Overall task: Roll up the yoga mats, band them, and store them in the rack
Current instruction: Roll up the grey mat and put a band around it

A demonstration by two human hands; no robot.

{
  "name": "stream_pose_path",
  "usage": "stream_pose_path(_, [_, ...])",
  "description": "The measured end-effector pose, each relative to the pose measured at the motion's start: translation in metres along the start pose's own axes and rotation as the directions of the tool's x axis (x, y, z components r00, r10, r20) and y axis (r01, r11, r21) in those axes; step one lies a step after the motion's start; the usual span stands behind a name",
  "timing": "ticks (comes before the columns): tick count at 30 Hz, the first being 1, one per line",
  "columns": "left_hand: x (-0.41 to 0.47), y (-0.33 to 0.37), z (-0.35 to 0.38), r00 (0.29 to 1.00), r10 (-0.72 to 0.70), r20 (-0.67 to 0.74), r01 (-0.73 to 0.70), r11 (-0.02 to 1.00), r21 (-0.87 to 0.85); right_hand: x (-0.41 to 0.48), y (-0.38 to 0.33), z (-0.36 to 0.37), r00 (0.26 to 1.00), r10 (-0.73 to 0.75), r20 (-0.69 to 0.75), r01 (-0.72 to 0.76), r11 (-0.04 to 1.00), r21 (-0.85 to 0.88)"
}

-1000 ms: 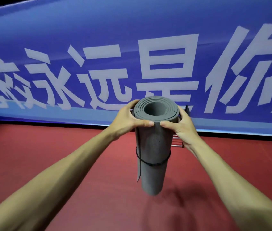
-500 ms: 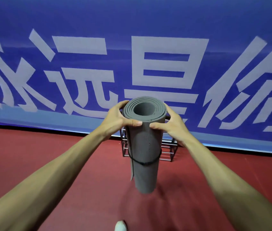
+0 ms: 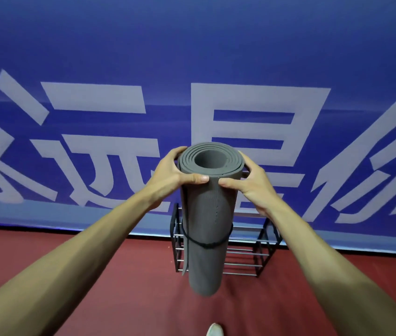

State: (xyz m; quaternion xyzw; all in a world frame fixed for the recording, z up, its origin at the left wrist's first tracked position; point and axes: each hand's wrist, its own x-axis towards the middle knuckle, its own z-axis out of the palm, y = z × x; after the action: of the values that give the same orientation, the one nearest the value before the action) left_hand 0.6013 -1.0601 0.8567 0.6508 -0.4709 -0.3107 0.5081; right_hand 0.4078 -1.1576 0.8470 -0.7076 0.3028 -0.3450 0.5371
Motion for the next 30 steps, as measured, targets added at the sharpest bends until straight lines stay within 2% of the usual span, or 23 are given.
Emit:
stream_pose_path(4, [0.055,-0.002,-0.013,0.998,-0.026,-0.048,0.026,1.000,-0.006,0.065,0.008,-0.002,0.997,-0.037,0.061,0.038,0.999,-0.016])
stream_pose_path(7, [0.093,0.006,-0.012,0.998,-0.039,-0.044,0.039,0.999,0.007,0.108,0.013,-0.013,0.999,-0.030,0.034,0.033,0.997,-0.070])
stream_pose_path(13, [0.157,-0.006,-0.018,0.988,-0.086,-0.127,0.077,0.994,-0.073,0.180,0.024,-0.018,0.998,-0.053,0.046,0.062,0.975,-0.212])
stream_pose_path(21, [0.215,-0.033,-0.035,0.995,-0.086,-0.056,0.083,0.995,-0.058,0.227,0.047,-0.006,1.000,-0.011,0.002,0.012,0.971,-0.238])
stream_pose_path(30, [0.257,-0.068,-0.072,0.995,-0.075,0.063,0.082,0.990,-0.112,0.260,0.047,0.028,0.999,0.045,-0.029,-0.053,0.926,-0.374])
